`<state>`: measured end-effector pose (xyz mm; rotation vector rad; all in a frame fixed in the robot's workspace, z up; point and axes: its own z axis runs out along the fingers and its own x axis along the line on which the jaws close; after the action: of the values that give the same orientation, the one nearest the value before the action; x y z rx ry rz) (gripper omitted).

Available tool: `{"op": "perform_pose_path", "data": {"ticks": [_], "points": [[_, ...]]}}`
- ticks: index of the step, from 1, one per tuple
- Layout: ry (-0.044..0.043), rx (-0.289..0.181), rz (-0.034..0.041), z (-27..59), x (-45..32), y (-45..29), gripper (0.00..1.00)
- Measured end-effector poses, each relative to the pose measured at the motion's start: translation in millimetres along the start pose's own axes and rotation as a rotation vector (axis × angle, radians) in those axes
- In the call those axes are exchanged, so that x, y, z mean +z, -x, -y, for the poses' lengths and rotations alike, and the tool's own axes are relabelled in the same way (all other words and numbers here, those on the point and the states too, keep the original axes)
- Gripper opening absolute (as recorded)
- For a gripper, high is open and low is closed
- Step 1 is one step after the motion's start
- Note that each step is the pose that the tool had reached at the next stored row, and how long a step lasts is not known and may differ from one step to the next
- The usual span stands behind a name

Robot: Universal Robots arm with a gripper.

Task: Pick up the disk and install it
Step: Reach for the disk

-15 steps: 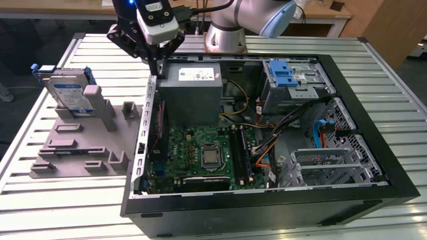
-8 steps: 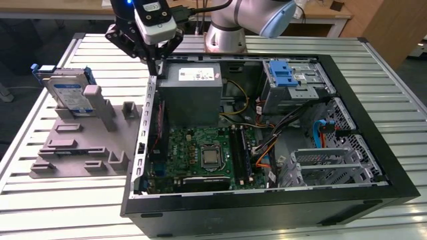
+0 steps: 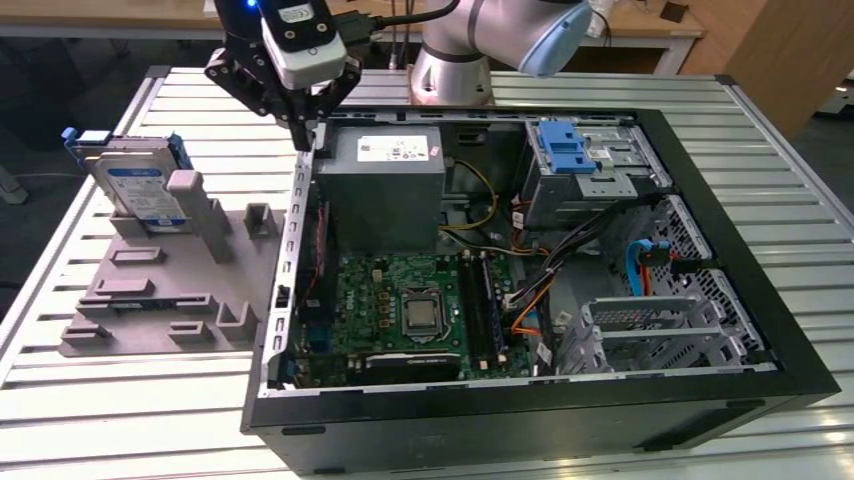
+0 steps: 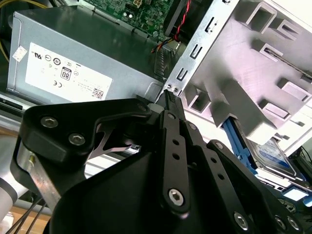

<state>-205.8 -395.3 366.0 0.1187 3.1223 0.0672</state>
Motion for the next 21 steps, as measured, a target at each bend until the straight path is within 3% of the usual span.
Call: {"op": "perform_pose_path", "data": {"ticks": [21], "points": [[0.0, 0.0, 0.0, 0.8, -0.2, -10.7, 0.11]]}}
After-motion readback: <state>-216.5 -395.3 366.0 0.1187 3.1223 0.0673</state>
